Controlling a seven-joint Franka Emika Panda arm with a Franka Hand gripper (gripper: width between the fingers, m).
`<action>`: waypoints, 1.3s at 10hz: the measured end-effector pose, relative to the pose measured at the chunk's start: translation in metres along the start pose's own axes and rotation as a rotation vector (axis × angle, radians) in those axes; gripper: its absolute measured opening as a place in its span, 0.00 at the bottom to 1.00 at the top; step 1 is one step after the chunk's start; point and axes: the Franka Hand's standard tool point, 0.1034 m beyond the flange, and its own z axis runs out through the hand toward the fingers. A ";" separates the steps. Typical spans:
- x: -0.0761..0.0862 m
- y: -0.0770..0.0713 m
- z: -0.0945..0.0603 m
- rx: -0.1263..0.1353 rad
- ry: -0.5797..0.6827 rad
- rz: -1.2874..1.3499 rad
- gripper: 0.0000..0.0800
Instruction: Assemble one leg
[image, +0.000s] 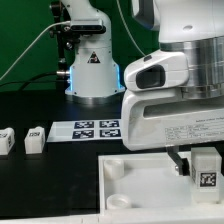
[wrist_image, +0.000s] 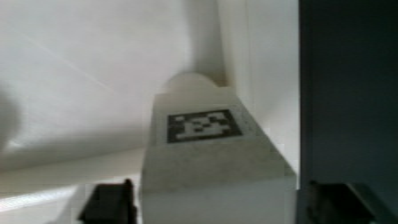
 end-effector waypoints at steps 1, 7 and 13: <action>0.000 0.001 0.000 0.003 -0.003 0.140 0.50; 0.000 0.010 0.002 0.045 -0.005 0.851 0.38; -0.004 0.009 0.002 0.142 -0.092 1.576 0.38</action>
Offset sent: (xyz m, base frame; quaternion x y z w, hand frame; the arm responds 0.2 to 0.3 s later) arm 0.0085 -0.0032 -0.0026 0.0028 0.0067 0.3195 0.9476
